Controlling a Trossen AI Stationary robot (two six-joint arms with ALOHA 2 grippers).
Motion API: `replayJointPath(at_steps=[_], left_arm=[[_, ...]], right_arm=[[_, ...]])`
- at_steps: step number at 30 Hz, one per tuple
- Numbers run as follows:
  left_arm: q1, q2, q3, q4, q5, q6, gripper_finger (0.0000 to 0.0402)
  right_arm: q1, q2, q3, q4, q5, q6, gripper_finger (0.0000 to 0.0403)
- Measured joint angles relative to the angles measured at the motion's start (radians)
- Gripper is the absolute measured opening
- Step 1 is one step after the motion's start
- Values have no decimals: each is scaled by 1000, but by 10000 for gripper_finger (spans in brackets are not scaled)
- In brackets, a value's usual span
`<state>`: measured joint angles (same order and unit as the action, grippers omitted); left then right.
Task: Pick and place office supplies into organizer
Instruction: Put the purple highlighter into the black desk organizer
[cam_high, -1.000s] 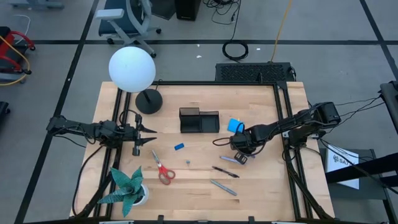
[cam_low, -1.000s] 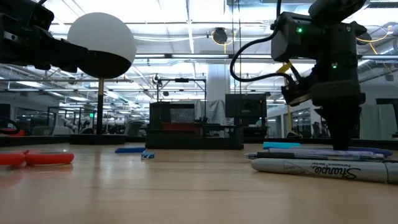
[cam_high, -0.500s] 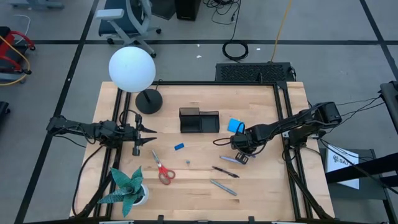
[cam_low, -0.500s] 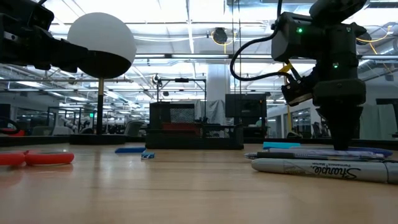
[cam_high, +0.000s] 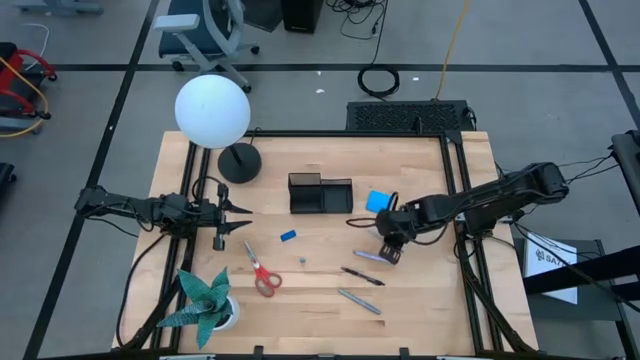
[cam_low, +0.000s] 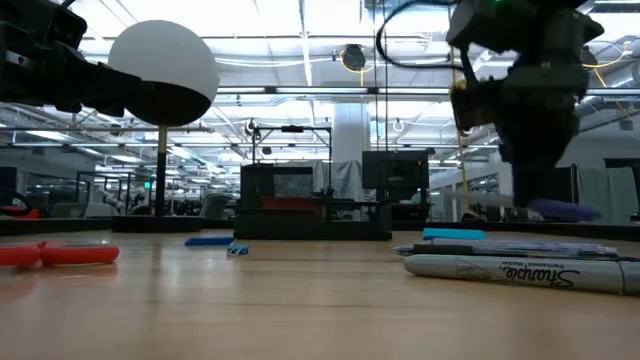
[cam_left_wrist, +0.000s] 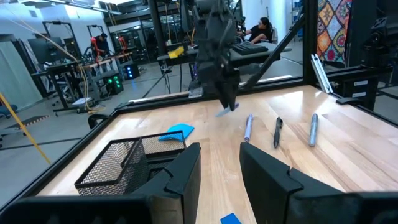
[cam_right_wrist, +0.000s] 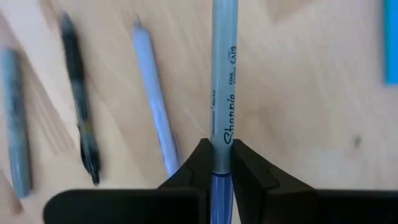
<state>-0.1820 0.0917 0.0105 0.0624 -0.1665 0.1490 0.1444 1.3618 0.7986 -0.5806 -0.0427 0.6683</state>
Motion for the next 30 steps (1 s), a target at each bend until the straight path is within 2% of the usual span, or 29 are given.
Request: replayJointPath(at_steps=[8,15,17,21,23,30], left_arm=[[0,0,0,0,0,0,120],[0,0,0,0,0,0,120],[0,0,0,0,0,0,120],[0,0,1,-13,-38,160,120],[0,0,1,-9,-46,193,120],[0,0,0,13,-53,111,120]], right_arm=[[0,-68,2,161,146,-149,26],[-3,-75,3,381,223,-316,26],[-9,-75,3,448,228,-359,26],[-28,-75,3,574,228,-441,26],[-40,-75,3,629,228,-476,26],[-86,-75,4,798,225,-551,26]])
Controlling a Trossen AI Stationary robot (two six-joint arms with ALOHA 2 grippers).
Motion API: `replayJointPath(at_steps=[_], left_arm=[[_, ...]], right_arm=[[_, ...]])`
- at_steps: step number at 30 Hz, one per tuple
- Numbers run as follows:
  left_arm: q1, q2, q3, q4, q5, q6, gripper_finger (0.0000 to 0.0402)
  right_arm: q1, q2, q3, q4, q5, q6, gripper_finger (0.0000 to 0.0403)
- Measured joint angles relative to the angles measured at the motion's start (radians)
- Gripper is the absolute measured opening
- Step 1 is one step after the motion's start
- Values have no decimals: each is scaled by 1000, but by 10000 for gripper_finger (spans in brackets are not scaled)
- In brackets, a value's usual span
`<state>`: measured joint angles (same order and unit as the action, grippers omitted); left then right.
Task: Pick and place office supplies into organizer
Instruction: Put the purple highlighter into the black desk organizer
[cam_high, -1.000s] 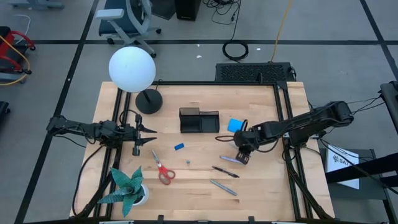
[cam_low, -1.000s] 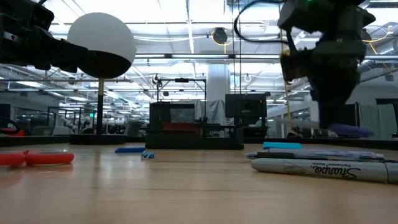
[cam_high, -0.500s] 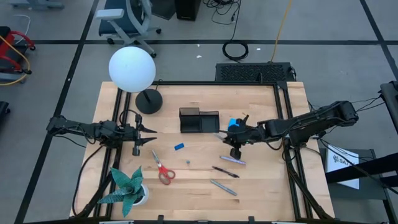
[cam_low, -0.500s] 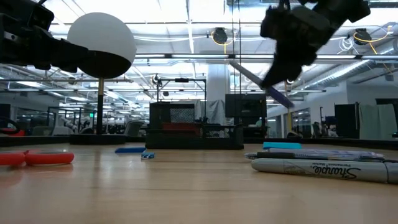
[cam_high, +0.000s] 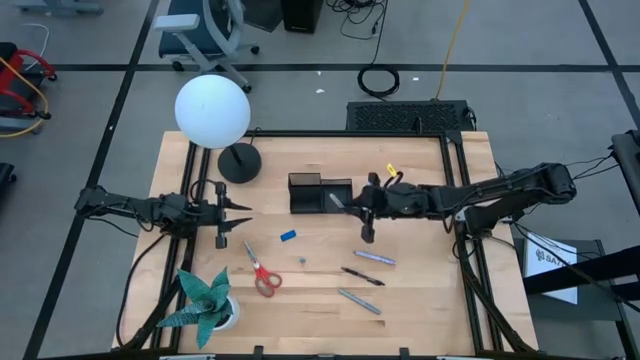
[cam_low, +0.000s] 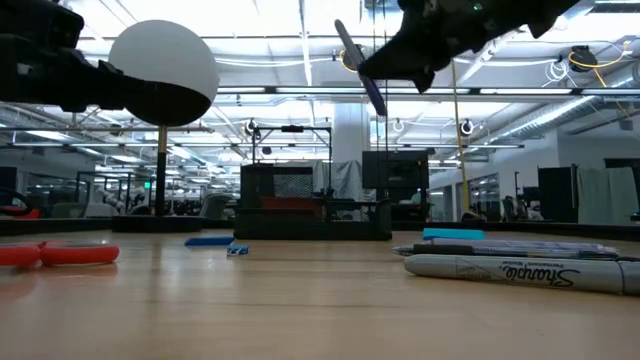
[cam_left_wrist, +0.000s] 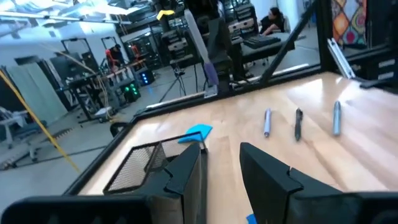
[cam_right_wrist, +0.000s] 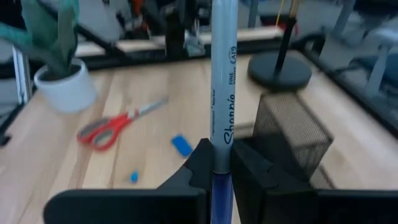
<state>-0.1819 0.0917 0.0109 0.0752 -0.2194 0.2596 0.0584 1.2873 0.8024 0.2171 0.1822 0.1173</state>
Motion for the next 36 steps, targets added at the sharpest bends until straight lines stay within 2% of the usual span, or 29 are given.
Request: replayJointPath(at_steps=[7,11,15,19,23,27,36], left_arm=[[0,0,0,150,-18,11,120],[0,0,0,307,-18,-40,120],[0,0,0,435,-15,5,120],[0,0,0,457,15,-18,120],[0,0,0,470,-42,-106,120],[0,0,0,492,-165,-139,120],[7,52,0,543,-190,-193,120]], right_arm=[[-20,0,0,62,-55,-47,26],[-26,0,0,84,-55,-55,26],[-27,0,0,79,-55,-74,26],[-28,0,0,80,-56,-85,26],[-33,0,0,86,-55,-84,26],[-32,0,0,94,-57,-94,26],[-33,0,0,96,-56,-100,26]])
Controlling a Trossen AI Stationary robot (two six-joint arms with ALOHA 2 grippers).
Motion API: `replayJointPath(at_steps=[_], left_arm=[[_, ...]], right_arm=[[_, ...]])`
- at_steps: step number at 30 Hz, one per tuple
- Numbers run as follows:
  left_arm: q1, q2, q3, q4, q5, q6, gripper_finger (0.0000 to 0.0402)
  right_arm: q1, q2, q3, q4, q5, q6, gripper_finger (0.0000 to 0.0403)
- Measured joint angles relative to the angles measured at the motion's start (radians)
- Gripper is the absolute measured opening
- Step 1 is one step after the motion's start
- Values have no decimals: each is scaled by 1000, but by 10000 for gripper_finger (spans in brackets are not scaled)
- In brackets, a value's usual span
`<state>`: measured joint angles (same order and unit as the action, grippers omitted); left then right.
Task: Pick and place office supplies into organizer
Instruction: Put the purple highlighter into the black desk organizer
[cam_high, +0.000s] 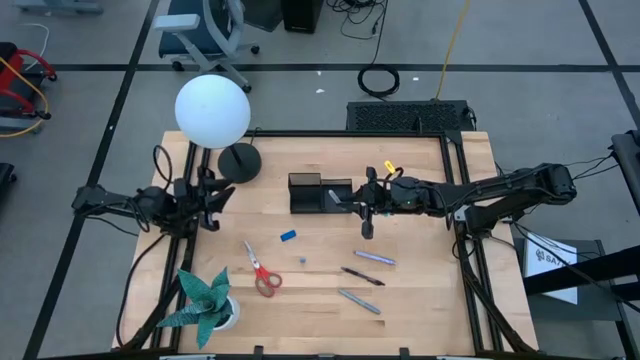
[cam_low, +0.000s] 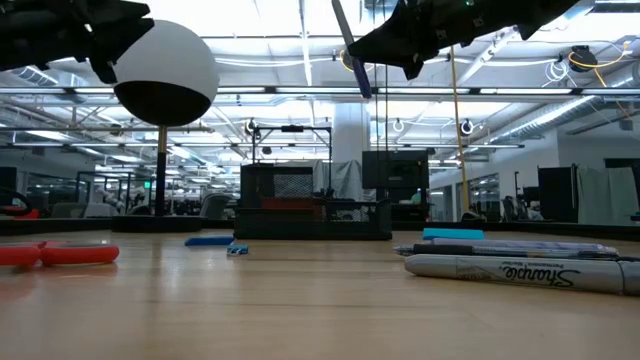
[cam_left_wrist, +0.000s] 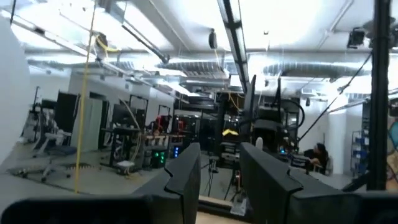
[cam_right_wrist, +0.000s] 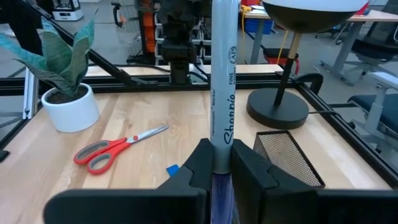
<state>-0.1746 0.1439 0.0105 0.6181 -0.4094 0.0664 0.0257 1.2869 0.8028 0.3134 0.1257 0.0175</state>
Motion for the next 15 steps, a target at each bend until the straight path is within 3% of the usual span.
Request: replayJointPath(at_steps=[7,15], left_arm=[[39,129,11,43,5,-63,120],[77,371,144,47,8,-111,120]], right_arm=[[0,0,0,-3,0,-7,26],[0,0,0,-3,0,-10,26]])
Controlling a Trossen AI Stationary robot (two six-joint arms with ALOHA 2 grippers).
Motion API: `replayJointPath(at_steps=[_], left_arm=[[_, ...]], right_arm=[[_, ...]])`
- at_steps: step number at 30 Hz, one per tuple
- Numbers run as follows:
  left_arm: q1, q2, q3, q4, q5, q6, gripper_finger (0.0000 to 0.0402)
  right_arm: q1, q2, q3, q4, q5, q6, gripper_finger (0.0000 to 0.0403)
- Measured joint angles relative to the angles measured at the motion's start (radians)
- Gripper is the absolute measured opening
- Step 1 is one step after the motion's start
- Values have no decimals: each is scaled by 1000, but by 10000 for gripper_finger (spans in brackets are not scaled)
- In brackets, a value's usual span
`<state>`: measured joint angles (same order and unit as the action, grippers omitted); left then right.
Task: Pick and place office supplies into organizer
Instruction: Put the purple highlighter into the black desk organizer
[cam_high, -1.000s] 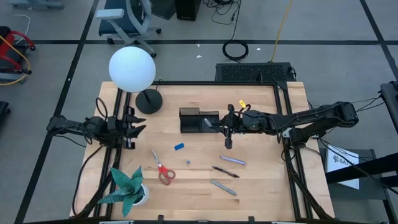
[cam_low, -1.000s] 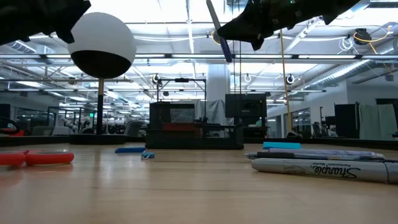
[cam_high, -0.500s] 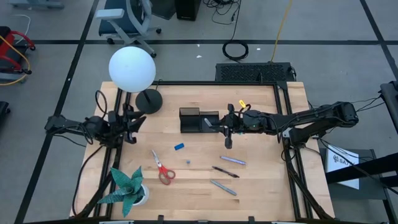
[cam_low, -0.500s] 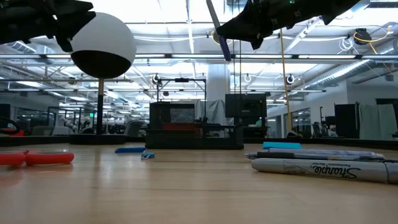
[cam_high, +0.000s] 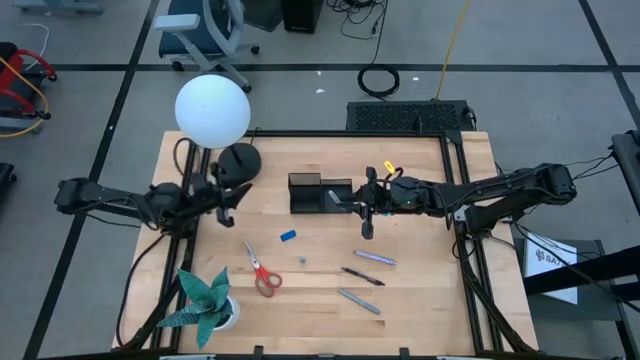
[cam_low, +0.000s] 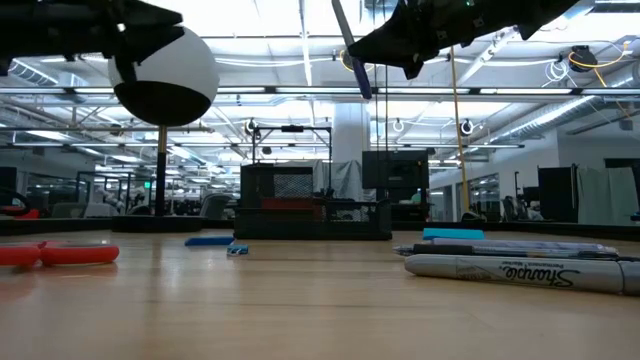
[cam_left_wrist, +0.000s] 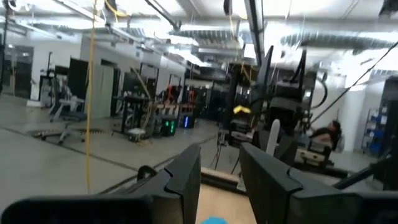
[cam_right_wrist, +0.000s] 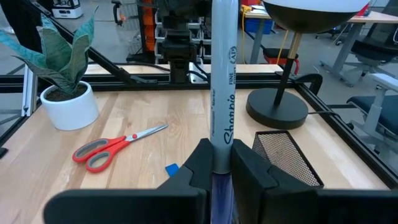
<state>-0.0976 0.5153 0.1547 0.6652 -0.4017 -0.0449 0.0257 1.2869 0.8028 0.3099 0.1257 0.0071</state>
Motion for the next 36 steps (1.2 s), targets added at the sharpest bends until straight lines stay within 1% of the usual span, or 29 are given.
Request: replayJointPath(at_steps=[7,12,14,18,25,28,31,36], left_arm=[[0,296,145,-5,14,8,120],[0,464,247,-4,91,47,120],[0,518,283,-3,121,73,120],[0,599,337,-1,157,110,135],[1,679,396,-1,123,131,211],[7,703,421,29,123,123,235],[14,738,445,77,124,91,247],[22,817,491,70,150,68,251]], right_arm=[[0,0,0,-4,0,-12,26],[0,0,0,-8,-5,-12,26],[0,0,0,-8,-30,-12,26],[0,0,0,-6,-52,-12,26],[2,0,0,2,-52,-12,26],[2,0,0,15,-53,-12,26],[2,0,0,15,-53,-20,26],[2,0,0,20,-53,-20,26]])
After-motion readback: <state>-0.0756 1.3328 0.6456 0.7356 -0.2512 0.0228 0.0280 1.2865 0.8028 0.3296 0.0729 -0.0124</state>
